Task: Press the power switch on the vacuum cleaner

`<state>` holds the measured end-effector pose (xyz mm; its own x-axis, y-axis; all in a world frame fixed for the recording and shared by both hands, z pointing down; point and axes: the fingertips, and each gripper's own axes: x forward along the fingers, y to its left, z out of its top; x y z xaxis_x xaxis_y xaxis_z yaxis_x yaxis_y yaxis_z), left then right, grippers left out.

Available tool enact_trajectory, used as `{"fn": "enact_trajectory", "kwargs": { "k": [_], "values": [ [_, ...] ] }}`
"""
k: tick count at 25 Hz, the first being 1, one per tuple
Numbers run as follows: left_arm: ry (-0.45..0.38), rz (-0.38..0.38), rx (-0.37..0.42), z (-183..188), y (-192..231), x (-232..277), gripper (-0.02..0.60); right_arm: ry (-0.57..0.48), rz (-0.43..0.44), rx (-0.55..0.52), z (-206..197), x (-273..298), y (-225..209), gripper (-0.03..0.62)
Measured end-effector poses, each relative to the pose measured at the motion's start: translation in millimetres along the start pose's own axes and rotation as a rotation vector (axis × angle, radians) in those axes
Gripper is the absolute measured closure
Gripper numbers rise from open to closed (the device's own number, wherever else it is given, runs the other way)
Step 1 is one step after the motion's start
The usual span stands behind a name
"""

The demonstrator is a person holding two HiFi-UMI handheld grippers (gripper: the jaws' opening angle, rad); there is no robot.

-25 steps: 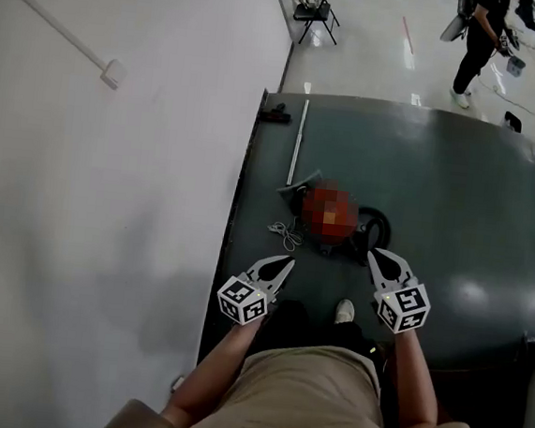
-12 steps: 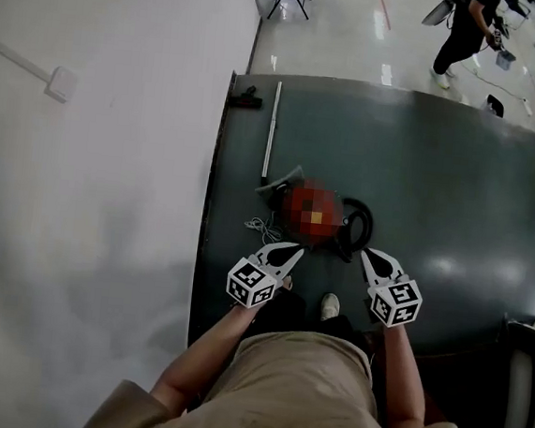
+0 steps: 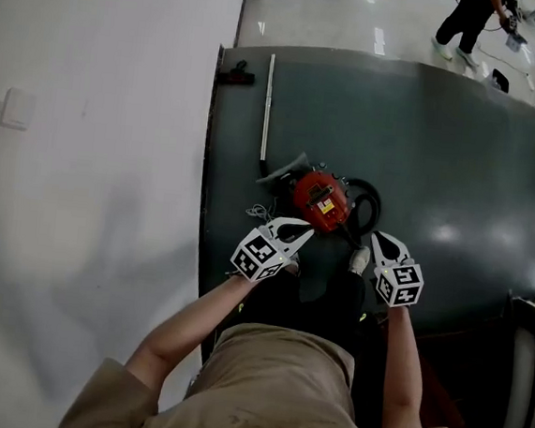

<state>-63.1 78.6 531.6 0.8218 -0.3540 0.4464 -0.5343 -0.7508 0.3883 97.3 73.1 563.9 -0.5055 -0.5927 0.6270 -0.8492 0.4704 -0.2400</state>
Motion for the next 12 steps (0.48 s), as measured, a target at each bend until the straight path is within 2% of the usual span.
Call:
{"fn": "enact_trajectory", "kwargs": {
  "k": [4,8,12],
  "values": [
    [0.083,-0.011,-0.028,-40.6,20.2,30.3,0.574,0.076,-0.018,0.047,-51.5,56.9,-18.0,0.583],
    [0.145,0.026,-0.096,-82.1,54.9,72.4,0.574,0.127,-0.010,0.054,-91.3,114.8,-37.1,0.583],
    [0.194,0.057,-0.127,-118.8,88.2,114.9,0.574,0.171,-0.013,0.054,-124.2,166.1,-58.4,0.583]
  ]
}}
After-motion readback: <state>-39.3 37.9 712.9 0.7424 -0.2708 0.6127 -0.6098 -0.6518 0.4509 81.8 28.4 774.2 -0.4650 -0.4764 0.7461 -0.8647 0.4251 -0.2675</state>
